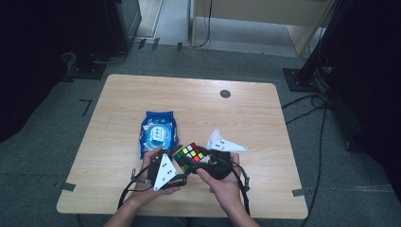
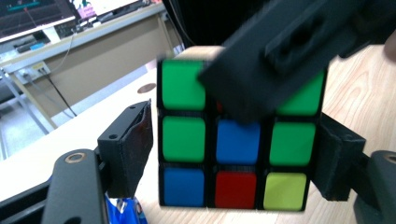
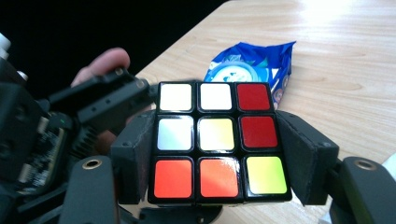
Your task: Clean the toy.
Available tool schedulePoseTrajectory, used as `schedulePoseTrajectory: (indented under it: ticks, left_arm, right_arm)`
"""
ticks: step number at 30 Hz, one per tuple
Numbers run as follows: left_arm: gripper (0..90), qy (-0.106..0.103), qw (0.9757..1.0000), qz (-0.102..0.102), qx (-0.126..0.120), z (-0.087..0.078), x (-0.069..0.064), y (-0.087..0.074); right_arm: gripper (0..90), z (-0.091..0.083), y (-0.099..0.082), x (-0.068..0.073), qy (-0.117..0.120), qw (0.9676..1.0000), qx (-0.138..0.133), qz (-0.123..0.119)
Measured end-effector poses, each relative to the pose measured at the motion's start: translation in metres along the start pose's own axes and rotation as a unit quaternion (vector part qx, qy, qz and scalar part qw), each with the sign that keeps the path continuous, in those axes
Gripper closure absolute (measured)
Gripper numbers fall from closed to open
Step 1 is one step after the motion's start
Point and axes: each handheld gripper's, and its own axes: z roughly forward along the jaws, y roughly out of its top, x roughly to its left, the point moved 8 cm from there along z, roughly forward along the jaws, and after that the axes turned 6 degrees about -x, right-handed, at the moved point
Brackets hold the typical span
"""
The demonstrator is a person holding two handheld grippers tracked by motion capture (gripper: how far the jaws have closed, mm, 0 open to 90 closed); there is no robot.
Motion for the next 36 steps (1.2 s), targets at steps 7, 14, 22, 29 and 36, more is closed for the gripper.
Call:
schedulePoseTrajectory:
  ticks: [7, 14, 22, 29, 36]
  left_arm:
    - [34.1, 0.0, 0.9999, 0.011, 0.002, -0.001, -0.002, 0.001]
    - [34.1, 0.015, 0.9987, -0.047, 0.012, -0.005, 0.022, -0.005]
    - [34.1, 0.032, 0.9966, -0.074, 0.016, -0.009, 0.037, -0.008]
    - [34.1, 0.025, 0.9972, -0.069, 0.017, -0.007, 0.032, -0.008]
    - [34.1, 0.021, 0.9968, -0.075, 0.016, -0.008, 0.032, -0.008]
  right_arm:
    - [34.0, 0.002, -0.001, 0.0, 0.017, 0.9999, 0.003, -0.002]
    - [33.1, -0.017, 0.025, -0.007, 0.038, 0.9981, -0.048, -0.009]
    - [35.0, -0.007, 0.003, -0.07, -0.101, 0.9905, -0.013, -0.092]
    - [45.8, 0.019, -0.052, -0.119, -0.144, 0.9813, 0.079, -0.1]
    - [60.7, 0.023, -0.065, -0.135, -0.169, 0.9746, 0.1, -0.108]
